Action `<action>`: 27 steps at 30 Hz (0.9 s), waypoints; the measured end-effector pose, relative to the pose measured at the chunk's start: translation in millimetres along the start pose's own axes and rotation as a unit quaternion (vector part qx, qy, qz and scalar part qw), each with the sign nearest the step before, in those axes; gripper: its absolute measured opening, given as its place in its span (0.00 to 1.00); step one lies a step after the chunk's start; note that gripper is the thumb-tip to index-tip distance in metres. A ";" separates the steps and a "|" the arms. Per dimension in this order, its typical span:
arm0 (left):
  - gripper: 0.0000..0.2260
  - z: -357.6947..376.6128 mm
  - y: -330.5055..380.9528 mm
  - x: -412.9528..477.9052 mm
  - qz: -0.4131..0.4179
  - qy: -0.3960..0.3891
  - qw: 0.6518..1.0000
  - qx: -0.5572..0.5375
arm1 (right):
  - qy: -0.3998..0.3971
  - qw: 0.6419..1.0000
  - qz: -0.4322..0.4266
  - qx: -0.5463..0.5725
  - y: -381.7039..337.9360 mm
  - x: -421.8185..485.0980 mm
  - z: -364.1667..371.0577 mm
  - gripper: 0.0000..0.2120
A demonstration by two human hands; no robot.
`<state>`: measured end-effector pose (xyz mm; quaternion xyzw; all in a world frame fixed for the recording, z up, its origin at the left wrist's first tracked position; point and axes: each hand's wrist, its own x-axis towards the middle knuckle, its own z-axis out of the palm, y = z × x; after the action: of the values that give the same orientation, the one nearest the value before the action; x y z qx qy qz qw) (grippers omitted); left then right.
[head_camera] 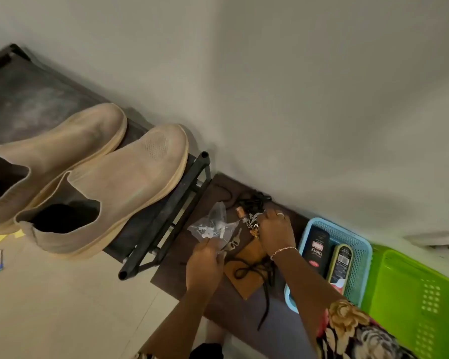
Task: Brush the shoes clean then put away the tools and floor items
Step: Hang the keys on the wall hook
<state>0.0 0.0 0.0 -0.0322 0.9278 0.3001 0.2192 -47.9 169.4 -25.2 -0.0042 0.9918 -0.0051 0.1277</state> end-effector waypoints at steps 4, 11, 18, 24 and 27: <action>0.11 20.1 -3.7 4.1 -0.036 0.023 0.997 -0.060 | -0.010 0.996 0.085 0.000 -1.3 16.6 8.0 0.09; 0.10 40.8 -9.3 7.1 -0.041 0.031 0.996 -0.068 | -0.090 0.985 0.141 0.038 2.5 25.2 22.0 0.11; 0.08 44.7 -1.9 16.2 -0.026 0.040 0.998 -0.030 | -0.023 0.939 0.182 0.290 14.4 15.4 4.5 0.03; 0.08 58.2 4.1 30.2 -0.031 0.051 0.998 0.024 | 0.086 0.882 0.165 0.433 21.9 -13.7 -13.3 0.05; 0.13 62.6 7.6 32.0 -0.050 0.039 0.997 0.045 | 0.118 0.861 0.145 0.472 23.8 -24.0 -15.0 0.08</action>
<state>-6.1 44.3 -54.9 -0.0799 0.9456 0.2451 0.1986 -28.6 193.6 -4.9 0.2015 0.8675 -0.4548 -0.0038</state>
